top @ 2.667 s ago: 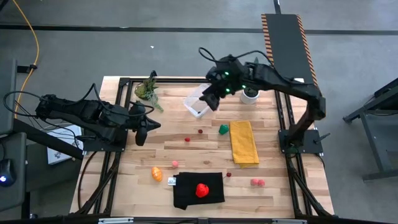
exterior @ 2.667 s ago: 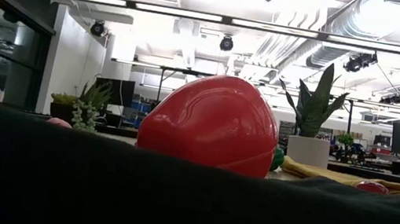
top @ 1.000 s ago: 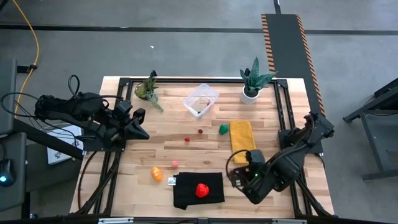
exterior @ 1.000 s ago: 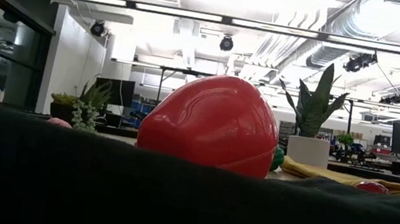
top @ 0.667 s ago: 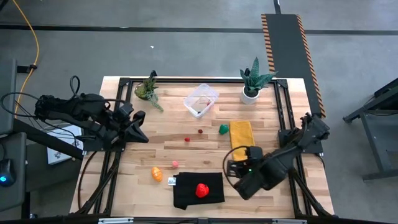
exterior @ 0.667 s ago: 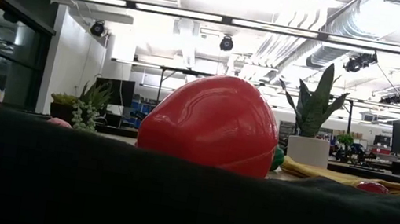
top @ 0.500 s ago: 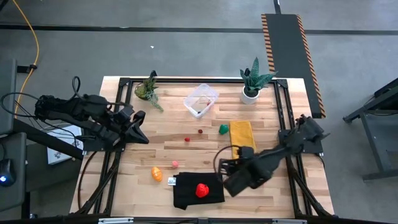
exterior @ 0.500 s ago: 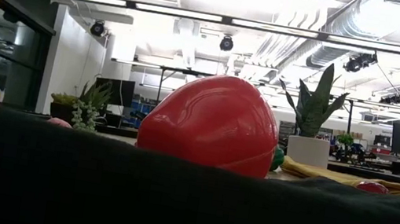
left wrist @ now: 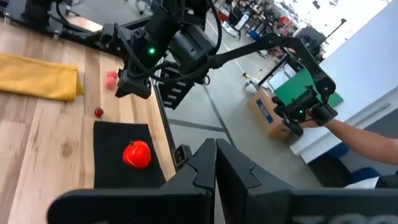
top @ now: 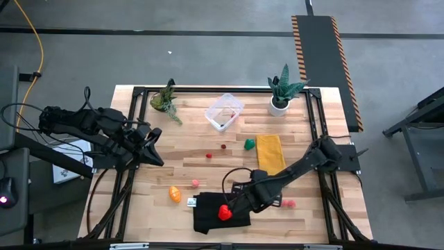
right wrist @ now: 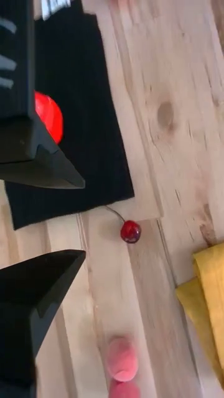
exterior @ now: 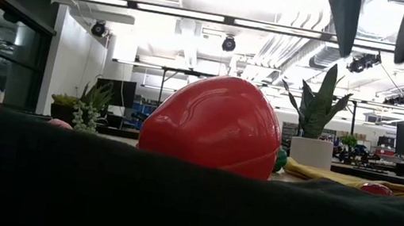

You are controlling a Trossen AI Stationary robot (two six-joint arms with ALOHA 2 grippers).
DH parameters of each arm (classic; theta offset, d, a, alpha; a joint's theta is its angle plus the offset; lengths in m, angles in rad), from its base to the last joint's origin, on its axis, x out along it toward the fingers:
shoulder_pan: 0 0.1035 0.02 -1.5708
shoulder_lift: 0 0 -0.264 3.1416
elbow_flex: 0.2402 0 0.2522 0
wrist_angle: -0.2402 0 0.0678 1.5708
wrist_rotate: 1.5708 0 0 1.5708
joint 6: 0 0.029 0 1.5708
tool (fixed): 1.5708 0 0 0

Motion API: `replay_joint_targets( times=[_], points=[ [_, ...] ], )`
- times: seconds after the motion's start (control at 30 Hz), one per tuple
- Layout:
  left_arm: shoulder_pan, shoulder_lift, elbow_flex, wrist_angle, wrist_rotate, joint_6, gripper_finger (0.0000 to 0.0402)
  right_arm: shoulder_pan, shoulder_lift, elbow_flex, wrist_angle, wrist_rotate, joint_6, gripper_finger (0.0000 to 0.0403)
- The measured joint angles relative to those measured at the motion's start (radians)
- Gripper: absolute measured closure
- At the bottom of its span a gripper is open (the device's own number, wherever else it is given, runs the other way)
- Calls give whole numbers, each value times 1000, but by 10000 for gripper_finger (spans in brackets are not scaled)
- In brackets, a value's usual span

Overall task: Pick and placing Produce into tupperware
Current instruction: Put the bottom red cherry into the transparent bin

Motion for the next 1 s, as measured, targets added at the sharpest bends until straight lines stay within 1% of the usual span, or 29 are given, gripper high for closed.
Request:
replay_joint_targets(
  times=[0.1,0.17,0.27,0.3,0.37,0.43,0.5,0.53,0.63,0.7,0.77,0.87,1.0],
  points=[
    [0,0,0,-12,0,2,401,-7,-2,0,-40,0,-9,242],
    [0,0,0,-13,0,9,401,-12,-14,0,-104,-12,-18,242],
    [0,0,0,-12,0,17,401,-26,-64,0,-162,-16,-25,242],
    [0,0,0,-12,0,20,401,-29,-88,-5,-156,7,-30,242],
    [0,0,0,-12,0,21,401,-35,-144,-64,-147,63,-34,242],
    [0,0,0,-12,0,21,401,-45,-196,-137,-147,46,-27,242],
    [0,0,0,-12,0,21,401,-50,-246,-227,-83,34,-25,242],
    [0,0,0,-12,0,21,401,-53,-274,-283,-25,34,-25,242],
    [0,0,0,-12,0,20,401,-55,-342,-461,213,34,-24,242],
    [0,0,0,-12,0,20,401,-58,-357,-568,376,19,-20,242],
    [0,0,0,-13,0,20,401,-58,-356,-647,517,-15,-15,242],
    [0,0,0,-22,1,20,401,-58,-333,-711,680,-22,-8,242],
    [0,0,0,-62,1,21,401,-59,-300,-715,703,-52,-4,242]
  ],
)
